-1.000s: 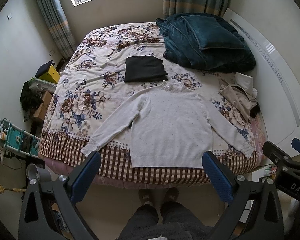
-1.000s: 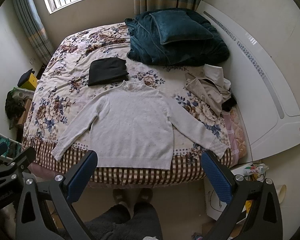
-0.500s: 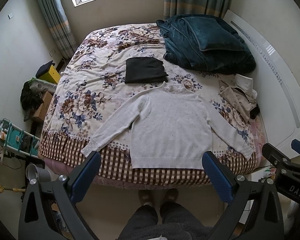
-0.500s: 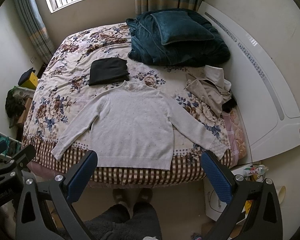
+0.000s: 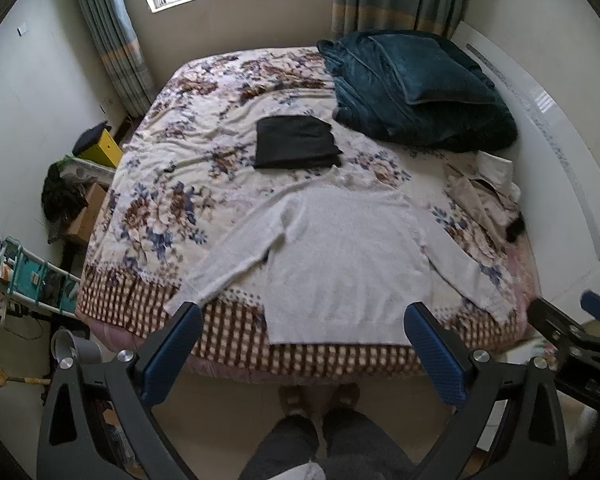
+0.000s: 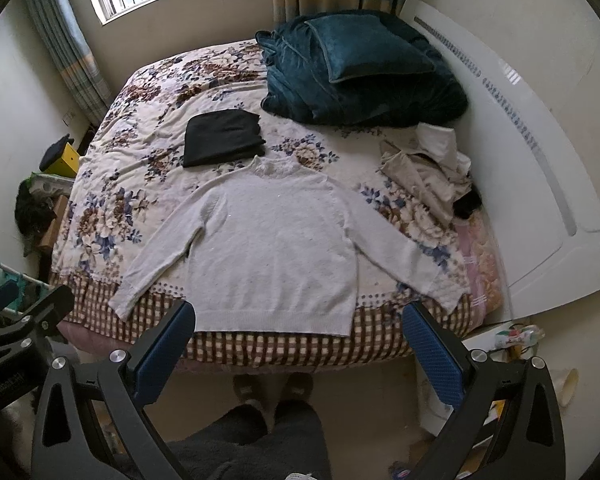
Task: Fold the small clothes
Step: 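Lower the right gripper onto the white sweater's sleeve cuff and grasp it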
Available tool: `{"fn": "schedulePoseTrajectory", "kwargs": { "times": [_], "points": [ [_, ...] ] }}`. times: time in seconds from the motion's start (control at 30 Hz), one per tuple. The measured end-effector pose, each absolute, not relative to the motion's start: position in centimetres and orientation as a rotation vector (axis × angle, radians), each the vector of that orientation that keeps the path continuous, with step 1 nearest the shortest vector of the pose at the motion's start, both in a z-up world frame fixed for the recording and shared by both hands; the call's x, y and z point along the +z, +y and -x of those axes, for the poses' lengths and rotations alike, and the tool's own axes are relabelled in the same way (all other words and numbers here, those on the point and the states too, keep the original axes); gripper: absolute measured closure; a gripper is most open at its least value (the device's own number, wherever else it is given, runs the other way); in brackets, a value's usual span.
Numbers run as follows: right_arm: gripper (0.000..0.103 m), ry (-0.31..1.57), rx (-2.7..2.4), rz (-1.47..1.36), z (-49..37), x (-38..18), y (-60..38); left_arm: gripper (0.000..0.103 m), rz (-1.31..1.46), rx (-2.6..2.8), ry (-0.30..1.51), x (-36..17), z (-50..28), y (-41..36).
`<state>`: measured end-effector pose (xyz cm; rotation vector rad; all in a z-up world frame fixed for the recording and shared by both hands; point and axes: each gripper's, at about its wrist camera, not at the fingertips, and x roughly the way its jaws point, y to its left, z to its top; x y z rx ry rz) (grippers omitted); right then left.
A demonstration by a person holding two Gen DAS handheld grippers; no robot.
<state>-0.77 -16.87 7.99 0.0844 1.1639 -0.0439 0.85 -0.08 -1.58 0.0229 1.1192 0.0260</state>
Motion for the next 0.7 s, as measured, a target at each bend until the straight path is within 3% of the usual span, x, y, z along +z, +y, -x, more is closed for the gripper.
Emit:
{"fn": "schedulePoseTrajectory", "kwargs": {
  "times": [0.23,0.7],
  "points": [
    [0.0,1.217,-0.185,-0.204,-2.2,0.5,-20.4,0.0,-0.09,0.041,1.06,-7.4,-6.4,0.4],
    [0.0,1.336,-0.575,-0.565,-9.1,-23.7,-39.5,0.0,-0.199,-0.009,1.265,-25.3,-16.8,-9.9]
  ]
}}
